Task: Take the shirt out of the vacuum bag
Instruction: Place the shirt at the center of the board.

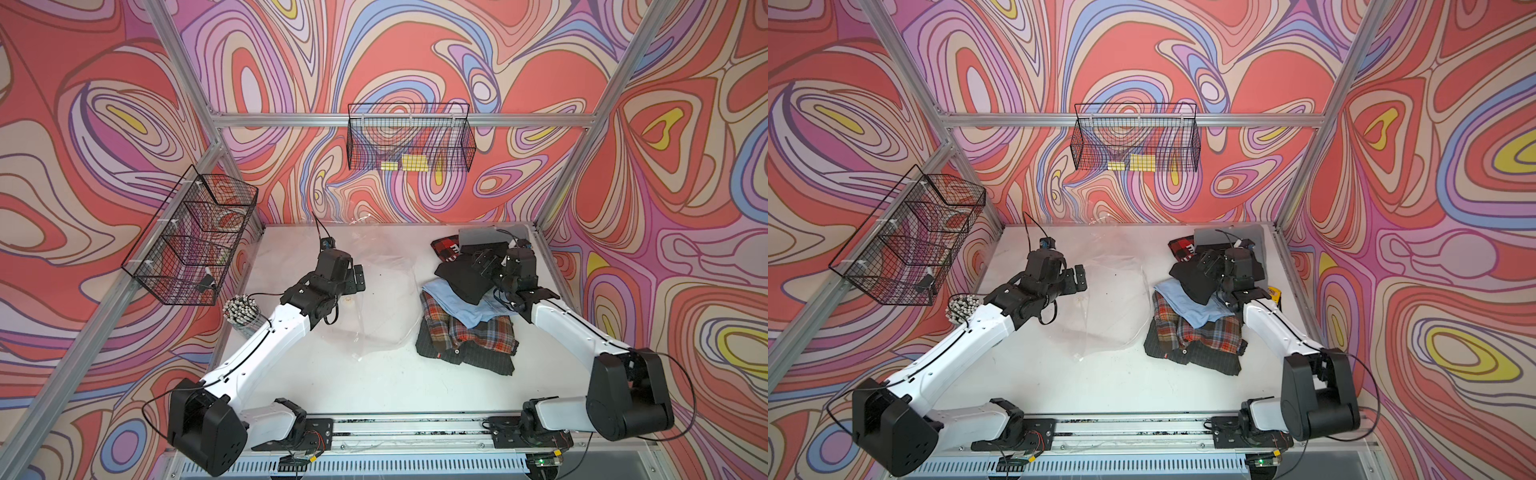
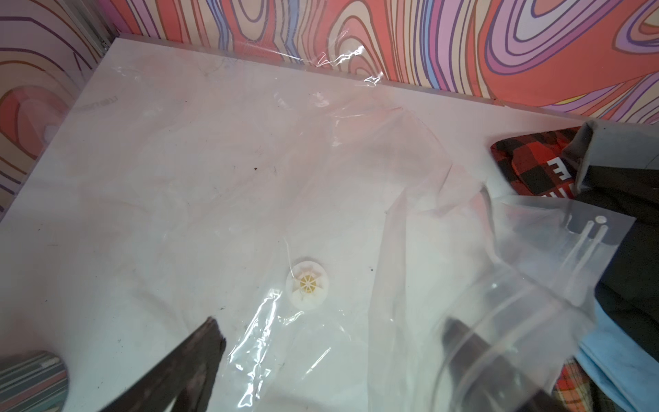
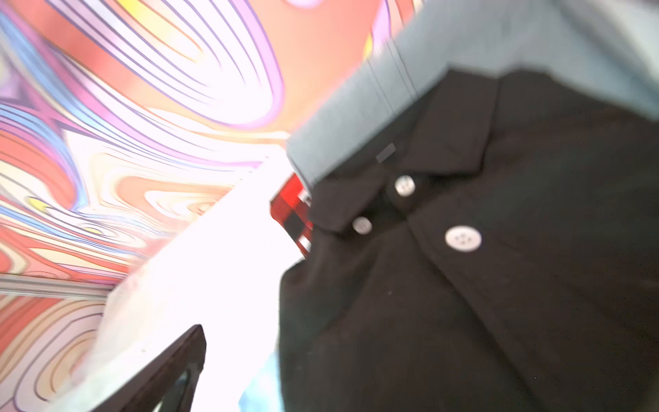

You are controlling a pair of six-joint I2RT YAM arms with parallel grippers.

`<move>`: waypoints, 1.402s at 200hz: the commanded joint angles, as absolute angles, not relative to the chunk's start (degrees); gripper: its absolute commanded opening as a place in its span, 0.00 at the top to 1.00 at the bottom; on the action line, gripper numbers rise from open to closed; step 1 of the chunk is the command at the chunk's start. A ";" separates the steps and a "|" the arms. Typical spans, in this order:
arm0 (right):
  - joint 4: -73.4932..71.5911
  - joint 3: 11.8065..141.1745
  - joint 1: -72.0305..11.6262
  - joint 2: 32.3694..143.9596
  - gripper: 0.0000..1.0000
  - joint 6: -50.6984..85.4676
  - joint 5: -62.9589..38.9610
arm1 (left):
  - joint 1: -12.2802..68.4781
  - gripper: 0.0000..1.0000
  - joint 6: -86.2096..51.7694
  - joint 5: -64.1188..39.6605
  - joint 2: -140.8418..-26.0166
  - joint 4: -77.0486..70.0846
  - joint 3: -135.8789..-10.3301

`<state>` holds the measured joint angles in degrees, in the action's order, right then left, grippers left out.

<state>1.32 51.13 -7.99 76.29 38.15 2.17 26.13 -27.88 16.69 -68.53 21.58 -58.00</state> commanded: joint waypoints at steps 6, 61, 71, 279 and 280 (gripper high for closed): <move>11.35 55.15 -8.58 70.95 0.02 32.96 5.66 | 25.63 0.01 -30.74 20.41 -59.32 8.03 -49.69; 15.28 50.39 -8.53 66.14 0.02 34.22 3.52 | 25.84 0.01 -30.73 14.58 -57.85 8.16 -49.89; 15.79 48.83 -8.59 64.09 0.02 35.37 3.51 | 25.86 0.01 -30.35 14.47 -58.95 10.06 -51.25; 10.17 53.26 -8.99 66.17 0.02 20.10 23.31 | 17.87 0.01 -2.48 27.99 -58.71 -19.53 -30.22; 9.65 53.00 -8.98 66.18 0.02 19.63 23.52 | 17.64 0.01 -2.69 27.53 -58.88 -19.48 -30.23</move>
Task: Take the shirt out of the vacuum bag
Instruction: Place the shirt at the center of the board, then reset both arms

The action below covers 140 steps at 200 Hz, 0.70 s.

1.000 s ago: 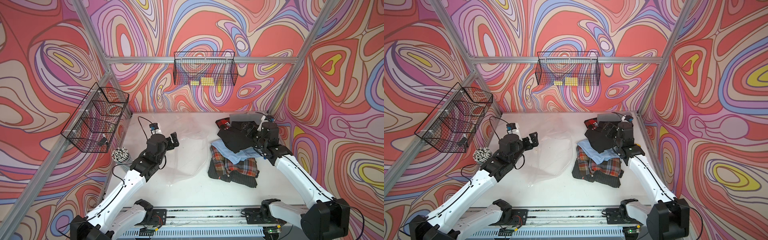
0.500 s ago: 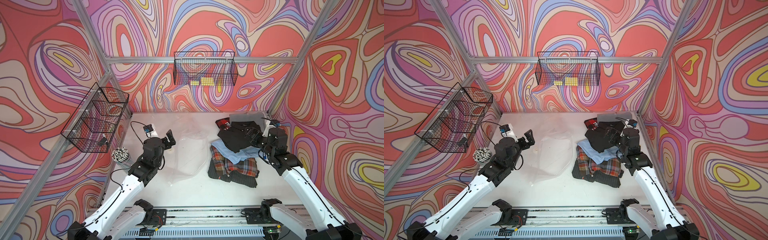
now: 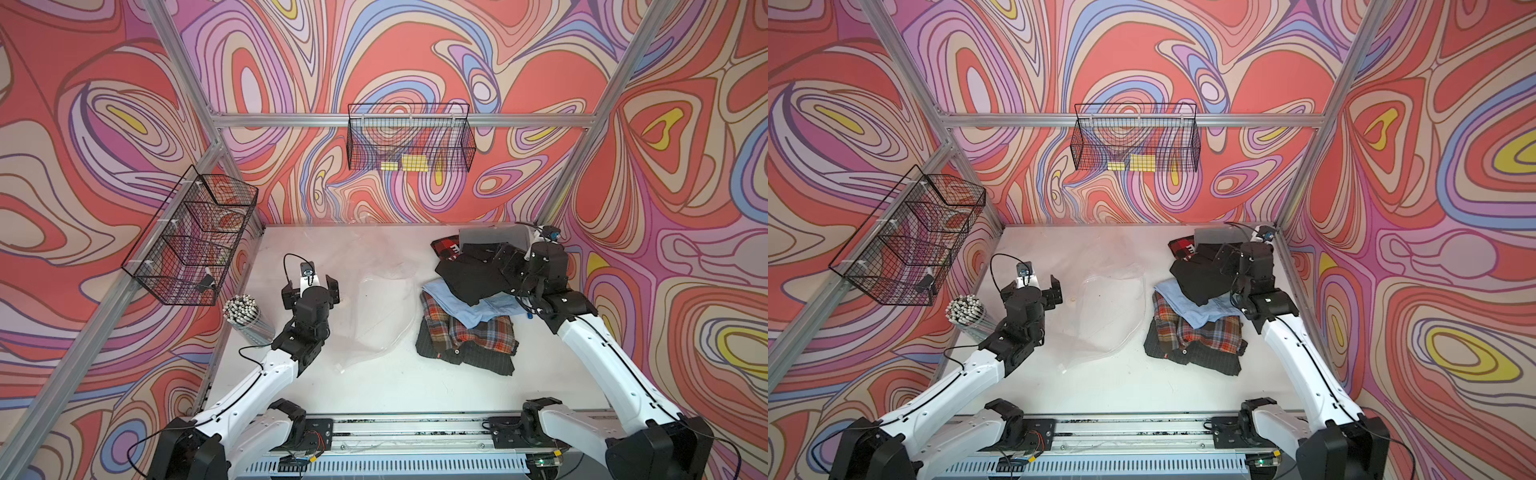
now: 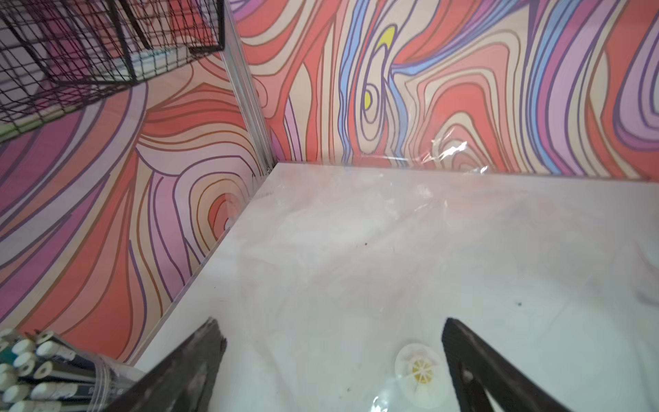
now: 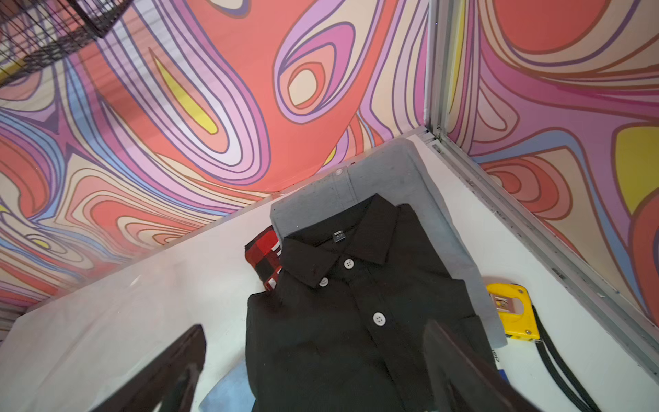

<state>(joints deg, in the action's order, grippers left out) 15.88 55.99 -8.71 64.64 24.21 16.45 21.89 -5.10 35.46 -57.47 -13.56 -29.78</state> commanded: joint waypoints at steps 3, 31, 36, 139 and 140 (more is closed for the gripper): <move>7.56 51.94 -8.97 66.18 0.02 18.18 24.00 | 16.86 0.01 -3.36 26.24 -59.40 -19.43 -30.18; -16.88 38.23 -8.96 64.54 0.02 5.02 25.81 | 12.72 0.01 -5.56 19.20 -65.40 -21.79 -27.83; -22.01 35.48 -8.96 64.51 0.02 2.72 25.24 | 12.37 0.01 -6.11 18.68 -66.57 -22.22 -27.65; -46.22 24.57 -6.87 82.99 0.02 -4.04 13.46 | 2.64 0.01 -9.71 4.59 -78.70 -33.16 -24.92; -46.23 24.54 -6.86 83.07 0.02 -4.09 13.32 | 2.64 0.01 -9.25 4.45 -78.68 -33.24 -24.85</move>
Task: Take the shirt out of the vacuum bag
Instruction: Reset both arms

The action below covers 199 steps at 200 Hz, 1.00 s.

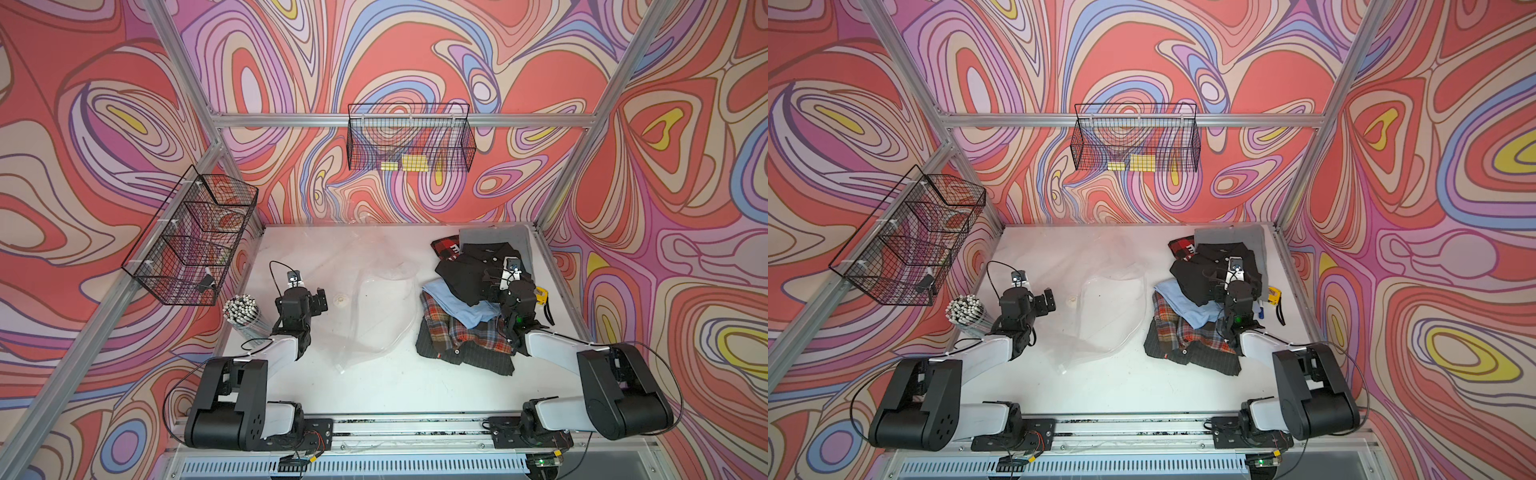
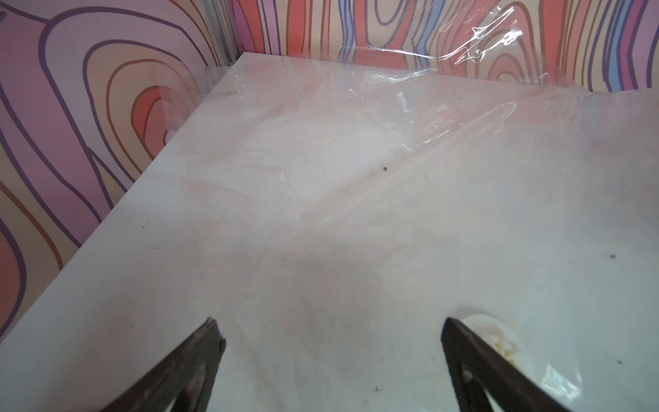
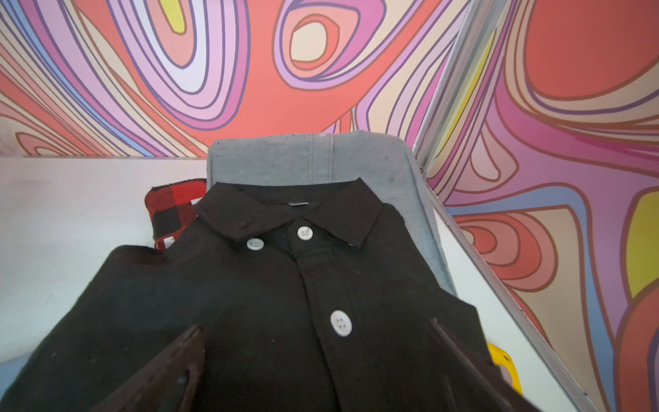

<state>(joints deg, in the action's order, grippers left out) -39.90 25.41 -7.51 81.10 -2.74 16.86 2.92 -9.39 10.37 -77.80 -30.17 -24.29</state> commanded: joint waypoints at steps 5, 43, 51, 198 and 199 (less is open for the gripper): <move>-46.07 24.57 -6.54 83.35 0.02 -4.04 12.50 | 2.64 0.01 -7.20 3.28 -77.66 -31.85 -25.14; -52.21 23.27 -5.35 87.70 0.02 -3.06 8.68 | 3.69 0.01 0.86 8.05 -72.26 -40.39 -20.58; -54.31 22.89 -5.35 89.38 0.02 -3.60 6.88 | 3.67 0.01 1.42 6.17 -74.83 -41.18 -21.26; -56.88 25.80 -1.53 97.53 0.02 0.59 5.91 | 1.05 0.01 -1.89 6.26 -88.18 -51.41 -21.29; -56.87 25.78 -1.56 97.54 0.02 0.56 5.94 | 1.05 0.01 -1.87 6.25 -88.13 -51.32 -21.28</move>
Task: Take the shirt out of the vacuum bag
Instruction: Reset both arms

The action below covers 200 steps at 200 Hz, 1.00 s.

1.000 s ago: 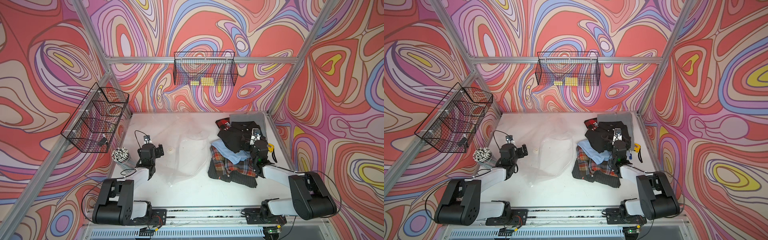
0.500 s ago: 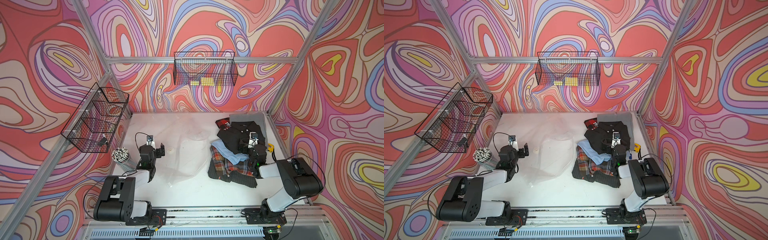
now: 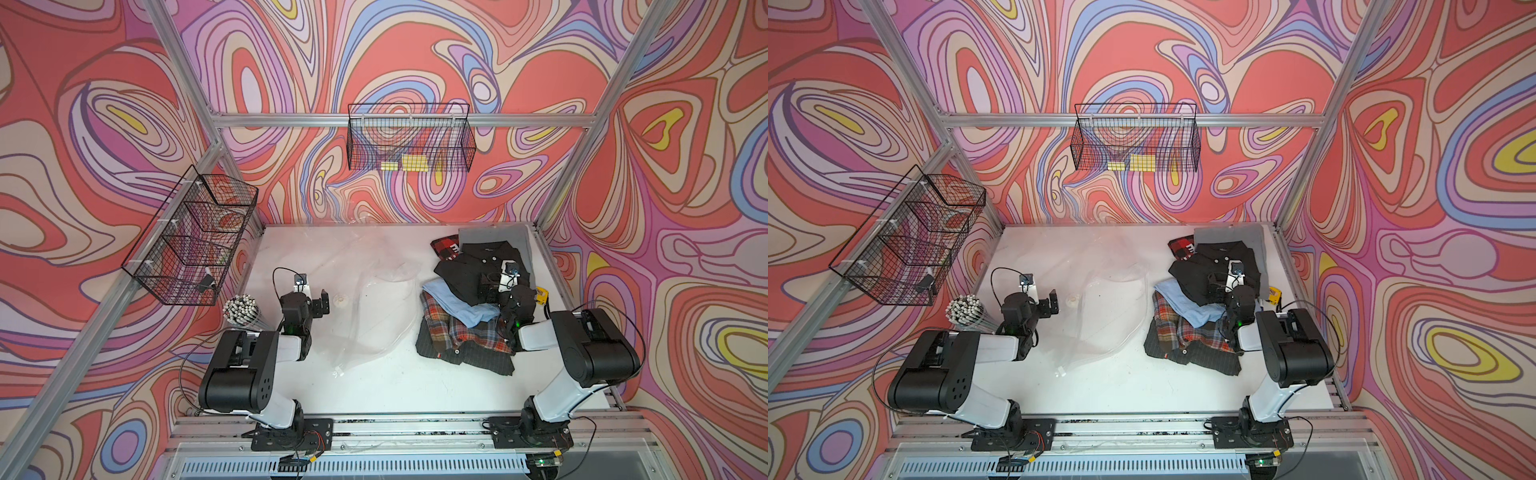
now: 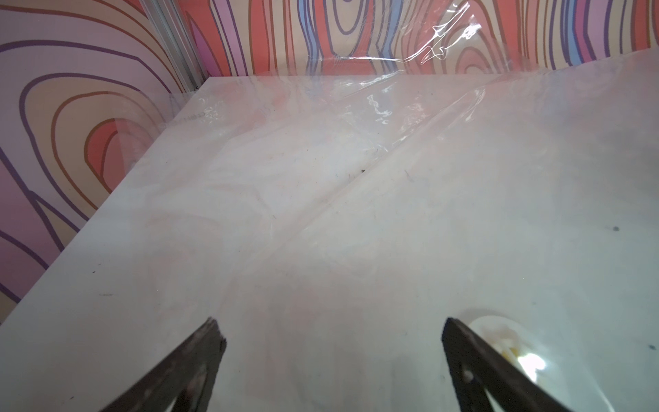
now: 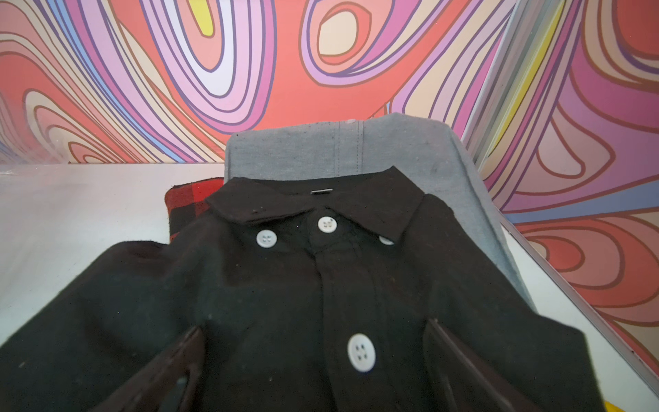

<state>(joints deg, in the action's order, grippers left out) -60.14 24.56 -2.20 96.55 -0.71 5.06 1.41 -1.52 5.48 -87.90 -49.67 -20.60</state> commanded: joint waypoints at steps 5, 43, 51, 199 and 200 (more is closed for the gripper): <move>-56.60 25.87 -1.54 97.56 0.02 0.61 6.03 | 1.05 0.01 -1.92 6.32 -88.12 -51.07 -21.33; -56.80 25.67 -1.45 97.29 0.02 -0.13 4.24 | 1.05 0.01 -1.98 6.33 -88.15 -51.24 -21.36; -56.42 25.86 -1.49 97.29 0.02 -0.15 4.22 | 1.05 0.01 -1.95 6.36 -88.09 -51.16 -21.36; -55.49 26.30 -1.49 97.34 0.02 0.19 4.26 | 1.16 0.01 -2.00 6.31 -88.12 -51.06 -21.45; -55.47 26.29 -1.49 97.36 0.02 0.18 4.24 | 1.15 0.01 -1.97 6.32 -88.09 -51.06 -21.40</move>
<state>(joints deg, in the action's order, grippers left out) -57.49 25.56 -1.89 96.55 0.10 4.54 1.41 -1.72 6.02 -87.90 -49.76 -20.60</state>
